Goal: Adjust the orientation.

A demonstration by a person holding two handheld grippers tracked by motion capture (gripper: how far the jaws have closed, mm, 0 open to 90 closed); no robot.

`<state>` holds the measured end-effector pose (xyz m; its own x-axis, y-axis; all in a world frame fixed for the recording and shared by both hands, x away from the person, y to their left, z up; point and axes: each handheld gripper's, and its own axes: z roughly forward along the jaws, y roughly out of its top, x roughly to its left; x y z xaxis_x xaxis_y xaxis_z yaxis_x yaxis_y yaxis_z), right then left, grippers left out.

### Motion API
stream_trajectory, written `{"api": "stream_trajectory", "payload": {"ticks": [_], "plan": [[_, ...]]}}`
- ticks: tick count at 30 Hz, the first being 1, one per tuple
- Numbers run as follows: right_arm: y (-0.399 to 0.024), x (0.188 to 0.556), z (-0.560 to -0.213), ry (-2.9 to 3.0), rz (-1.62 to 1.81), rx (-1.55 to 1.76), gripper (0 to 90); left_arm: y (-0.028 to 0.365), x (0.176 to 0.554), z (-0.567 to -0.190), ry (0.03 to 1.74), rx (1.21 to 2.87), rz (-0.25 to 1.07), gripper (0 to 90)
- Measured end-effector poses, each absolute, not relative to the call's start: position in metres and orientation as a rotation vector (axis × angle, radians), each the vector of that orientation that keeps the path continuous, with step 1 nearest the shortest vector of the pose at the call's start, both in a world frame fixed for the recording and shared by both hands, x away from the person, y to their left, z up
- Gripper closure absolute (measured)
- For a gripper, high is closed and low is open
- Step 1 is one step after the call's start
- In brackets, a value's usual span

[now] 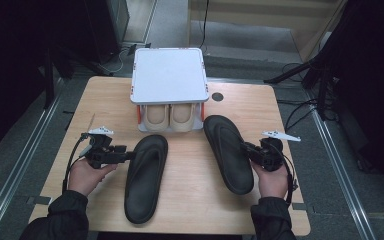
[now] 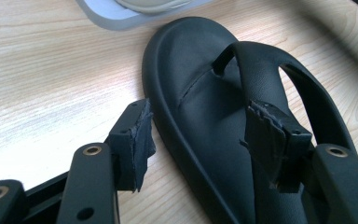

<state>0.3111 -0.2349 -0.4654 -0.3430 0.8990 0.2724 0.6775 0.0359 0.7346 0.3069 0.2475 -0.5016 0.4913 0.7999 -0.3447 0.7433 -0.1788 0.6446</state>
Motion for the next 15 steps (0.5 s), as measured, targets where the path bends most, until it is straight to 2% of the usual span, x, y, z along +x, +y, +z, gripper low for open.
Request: {"api": "stream_trajectory", "payload": {"ticks": [15], "plan": [[-0.199, 0.29, -0.476, 2.17, 1.187, 1.544, 76.1, 0.243, 0.312, -0.5, 1.261, 1.949, 0.093, 45.1]]}}
